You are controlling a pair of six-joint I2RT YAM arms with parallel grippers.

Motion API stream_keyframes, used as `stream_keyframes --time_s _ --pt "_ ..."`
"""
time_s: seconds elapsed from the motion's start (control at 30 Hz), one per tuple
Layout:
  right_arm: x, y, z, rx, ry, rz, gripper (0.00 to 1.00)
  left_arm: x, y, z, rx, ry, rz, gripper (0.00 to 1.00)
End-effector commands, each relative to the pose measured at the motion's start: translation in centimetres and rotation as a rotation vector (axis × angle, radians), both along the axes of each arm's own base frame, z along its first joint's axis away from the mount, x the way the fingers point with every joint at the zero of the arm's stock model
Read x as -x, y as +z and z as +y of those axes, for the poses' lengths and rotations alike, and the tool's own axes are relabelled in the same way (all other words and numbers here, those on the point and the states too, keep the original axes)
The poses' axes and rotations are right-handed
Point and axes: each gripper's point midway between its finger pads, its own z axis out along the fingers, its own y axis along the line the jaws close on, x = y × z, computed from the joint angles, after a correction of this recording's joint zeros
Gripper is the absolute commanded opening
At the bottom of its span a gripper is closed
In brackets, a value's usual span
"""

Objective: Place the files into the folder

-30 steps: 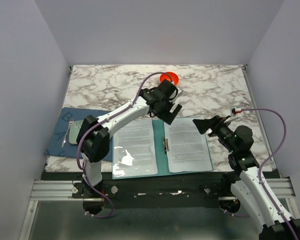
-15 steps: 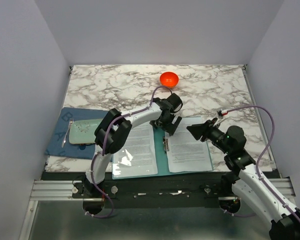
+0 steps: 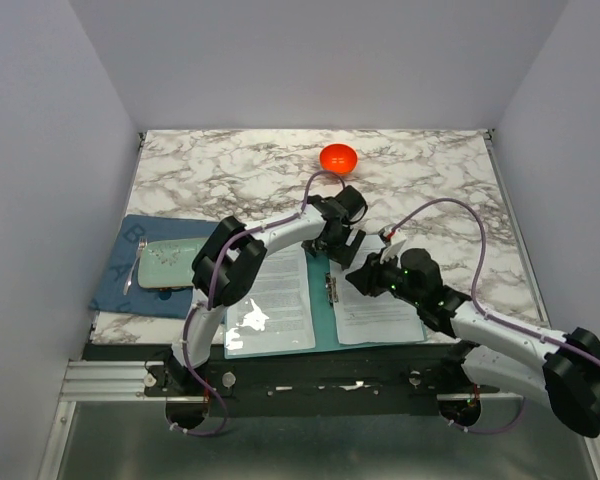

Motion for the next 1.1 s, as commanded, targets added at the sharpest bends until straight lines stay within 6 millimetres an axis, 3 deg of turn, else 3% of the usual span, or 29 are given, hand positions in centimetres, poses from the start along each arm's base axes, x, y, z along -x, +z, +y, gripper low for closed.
stream_keyframes --time_s 0.0,0.1,0.23,0.57,0.7,0.83,1.07 --pt "-2.5 2.4 1.4 -0.01 -0.037 -0.141 0.36 0.2 -1.1 0.4 -0.028 0.01 -0.01 0.98" --pt "-3.0 1.8 2.4 0.004 -0.036 -0.157 0.33 0.3 -1.3 0.8 -0.04 0.009 -0.012 0.96" --pt "-3.4 1.2 3.5 0.004 -0.031 -0.172 0.31 0.5 -1.5 1.0 -0.05 0.003 -0.012 0.84" --pt "-2.8 -0.1 5.8 -0.025 0.006 -0.145 0.28 0.7 -2.1 1.7 -0.076 -0.012 -0.014 0.83" --pt "-2.2 -0.7 6.6 -0.032 0.018 -0.128 0.28 0.9 -2.2 1.6 -0.075 -0.023 -0.01 0.86" --pt "-1.6 -1.5 7.1 -0.031 0.027 -0.101 0.27 0.8 -1.6 1.2 -0.052 -0.034 -0.017 0.98" --pt "-0.8 -2.2 7.2 -0.035 0.023 -0.066 0.26 0.6 -0.1 0.4 -0.006 -0.063 -0.033 0.99"
